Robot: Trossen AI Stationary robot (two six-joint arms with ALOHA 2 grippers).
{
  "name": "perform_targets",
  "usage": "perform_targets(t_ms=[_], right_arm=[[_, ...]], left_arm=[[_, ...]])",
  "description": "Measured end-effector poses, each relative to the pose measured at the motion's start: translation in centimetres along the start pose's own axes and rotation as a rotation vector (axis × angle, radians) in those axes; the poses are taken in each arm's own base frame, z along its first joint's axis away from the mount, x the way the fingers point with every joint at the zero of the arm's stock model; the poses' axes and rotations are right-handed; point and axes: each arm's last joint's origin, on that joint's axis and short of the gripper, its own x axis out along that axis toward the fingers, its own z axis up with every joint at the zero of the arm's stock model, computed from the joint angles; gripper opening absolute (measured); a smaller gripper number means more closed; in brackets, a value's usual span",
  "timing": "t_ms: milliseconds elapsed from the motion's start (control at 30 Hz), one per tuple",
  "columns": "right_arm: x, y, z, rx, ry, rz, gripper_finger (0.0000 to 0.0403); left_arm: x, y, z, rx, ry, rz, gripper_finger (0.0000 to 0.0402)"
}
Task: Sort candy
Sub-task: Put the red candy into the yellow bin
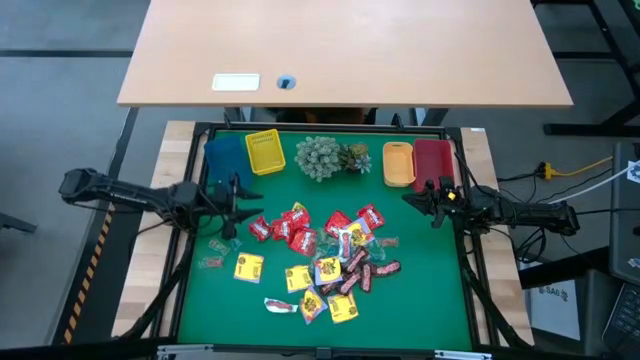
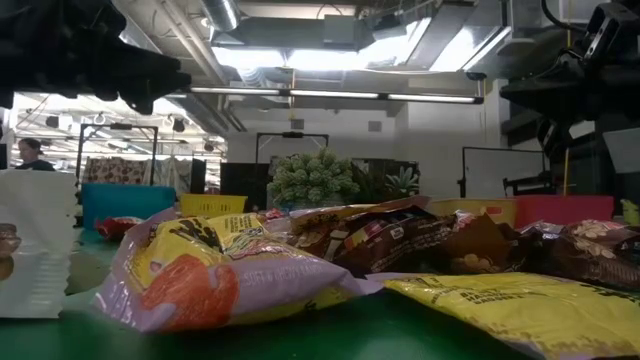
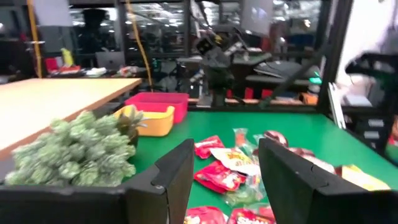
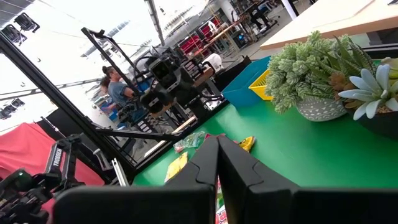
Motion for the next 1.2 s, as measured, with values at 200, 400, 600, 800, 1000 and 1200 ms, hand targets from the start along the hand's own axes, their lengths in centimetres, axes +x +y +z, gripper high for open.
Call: perform_targets(t_ms=[200, 400, 600, 800, 1000, 1200], right_arm=[[0.0, 0.0, 0.0, 0.0, 0.001, 0.0, 0.0012], [0.0, 0.0, 0.0, 0.0, 0.001, 0.0, 0.0012], [0.0, 0.0, 0.0, 0.0, 0.001, -0.001, 0.0012], [0.0, 0.0, 0.0, 0.0, 0.002, -0.001, 0.0012], [0.0, 0.0, 0.0, -0.001, 0.003, -0.003, 0.0012], [0.0, -0.1, -0.1, -0.002, 0.013, -0.009, 0.0012]], left_arm=[[1.6, -1.4, 1.2, 0.098, 0.059, -0.034, 0.0163], [3.7, -2.8, 2.1, 0.184, 0.174, -0.047, 0.0163], [5.1, -3.7, 1.1, 0.231, 0.407, -0.037, 0.0163], [5.4, -3.9, -0.7, 0.203, 0.577, -0.021, 0.0163], [5.3, -3.9, -2.2, 0.147, 0.701, 0.016, 0.0163], [5.4, -3.9, -3.5, 0.111, 0.784, 0.046, 0.0163]])
